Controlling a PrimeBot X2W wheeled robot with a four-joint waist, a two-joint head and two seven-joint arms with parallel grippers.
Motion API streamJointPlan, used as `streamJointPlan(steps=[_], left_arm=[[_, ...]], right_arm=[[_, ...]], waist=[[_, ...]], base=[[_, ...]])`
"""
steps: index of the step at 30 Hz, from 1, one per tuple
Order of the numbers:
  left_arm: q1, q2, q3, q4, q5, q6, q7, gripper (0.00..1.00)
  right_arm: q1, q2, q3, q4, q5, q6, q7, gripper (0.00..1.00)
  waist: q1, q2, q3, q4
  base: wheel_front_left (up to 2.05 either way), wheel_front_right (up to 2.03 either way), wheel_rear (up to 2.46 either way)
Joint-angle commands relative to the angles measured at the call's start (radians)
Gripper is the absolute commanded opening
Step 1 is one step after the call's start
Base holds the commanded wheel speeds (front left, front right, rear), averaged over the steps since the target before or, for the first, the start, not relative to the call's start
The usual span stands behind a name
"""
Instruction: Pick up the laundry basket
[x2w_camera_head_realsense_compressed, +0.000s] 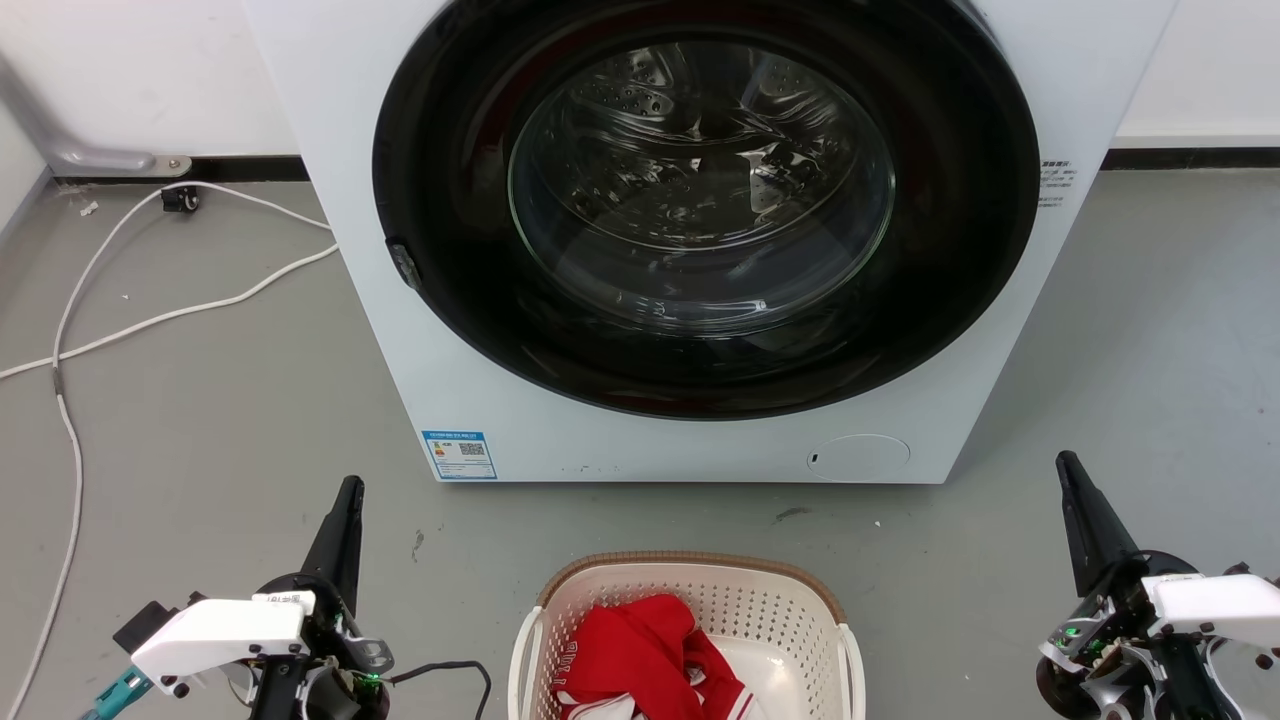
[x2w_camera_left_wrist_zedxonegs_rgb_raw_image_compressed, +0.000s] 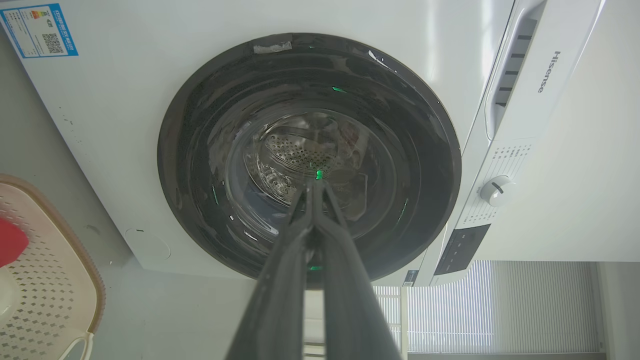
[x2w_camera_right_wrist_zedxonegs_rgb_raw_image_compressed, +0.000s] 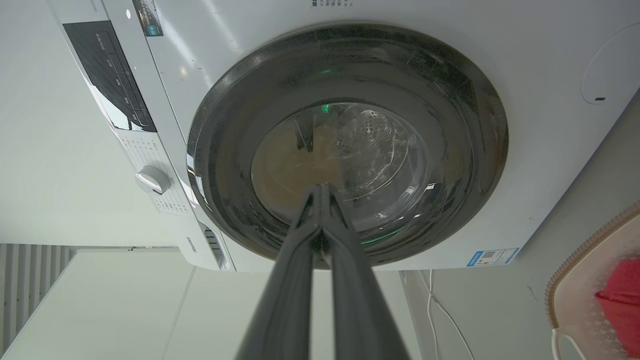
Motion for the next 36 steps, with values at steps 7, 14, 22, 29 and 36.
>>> streamJointPlan(steps=[7, 14, 22, 29, 36], left_arm=[[-0.010, -0.002, 0.004, 0.001, 0.007, -0.003, 0.001, 0.00], [0.005, -0.002, -0.001, 0.009, 0.001, 0.001, 0.000, 1.00], [0.038, -0.008, -0.015, 0.010, 0.023, 0.001, -0.029, 1.00], [0.050, -0.007, -0.027, -0.017, 0.054, 0.001, -0.063, 1.00], [0.061, -0.007, -0.012, -0.035, 0.112, 0.001, -0.094, 1.00]], right_arm=[[-0.013, 0.004, -0.002, 0.001, -0.003, 0.000, 0.005, 0.00], [0.007, 0.002, 0.000, 0.008, -0.001, 0.000, 0.002, 1.00], [0.044, 0.005, 0.007, 0.005, -0.020, 0.000, -0.026, 1.00], [0.061, 0.005, 0.010, -0.020, -0.055, 0.000, -0.060, 1.00], [0.071, 0.005, -0.005, -0.038, -0.145, 0.000, -0.091, 1.00]], waist=[[0.0000, 0.0000, 0.000, 0.000], [0.0000, 0.0000, 0.000, 0.000], [0.0000, 0.0000, 0.000, 0.000], [0.0000, 0.0000, 0.000, 0.000], [0.0000, 0.0000, -0.001, 0.000]], base=[[0.00, 0.00, 0.00], [0.00, 0.00, 0.00], [0.00, 0.00, 0.00], [0.00, 0.00, 0.00], [0.00, 0.00, 0.00]])
